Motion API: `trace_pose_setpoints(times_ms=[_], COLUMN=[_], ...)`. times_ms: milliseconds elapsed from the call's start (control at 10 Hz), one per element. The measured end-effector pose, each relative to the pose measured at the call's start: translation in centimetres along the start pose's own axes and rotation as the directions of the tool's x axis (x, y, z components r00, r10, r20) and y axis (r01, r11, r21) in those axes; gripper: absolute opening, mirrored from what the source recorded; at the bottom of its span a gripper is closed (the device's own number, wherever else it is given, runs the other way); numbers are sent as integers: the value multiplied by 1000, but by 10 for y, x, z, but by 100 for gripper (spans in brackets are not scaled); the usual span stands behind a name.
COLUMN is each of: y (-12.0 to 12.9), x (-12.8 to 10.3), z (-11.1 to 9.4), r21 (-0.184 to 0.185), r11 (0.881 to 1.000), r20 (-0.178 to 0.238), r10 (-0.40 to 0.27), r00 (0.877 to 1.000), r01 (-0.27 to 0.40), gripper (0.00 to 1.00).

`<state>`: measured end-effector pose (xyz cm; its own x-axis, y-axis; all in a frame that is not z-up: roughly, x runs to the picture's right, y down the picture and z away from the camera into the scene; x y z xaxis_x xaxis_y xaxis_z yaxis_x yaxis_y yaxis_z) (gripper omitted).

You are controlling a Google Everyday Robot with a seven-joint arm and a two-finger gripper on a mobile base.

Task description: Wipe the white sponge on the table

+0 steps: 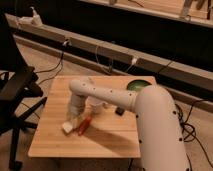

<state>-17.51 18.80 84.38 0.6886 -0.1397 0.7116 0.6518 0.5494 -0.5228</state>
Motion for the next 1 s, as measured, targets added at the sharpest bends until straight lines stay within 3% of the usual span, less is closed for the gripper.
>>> trace_pose_setpoints(times_ms=[300, 500, 700, 1000], y=[5, 30, 33, 20], x=[-12, -17, -24, 0], z=[-6, 1, 5, -1], r21=[18, 23, 22, 29], r11=[1000, 1000, 1000, 1000], r20=[1, -8, -13, -16], r10=[1, 11, 8, 13], r00=[1000, 1000, 1000, 1000], r01=[-1, -11, -8, -13], gripper=[27, 27, 27, 27])
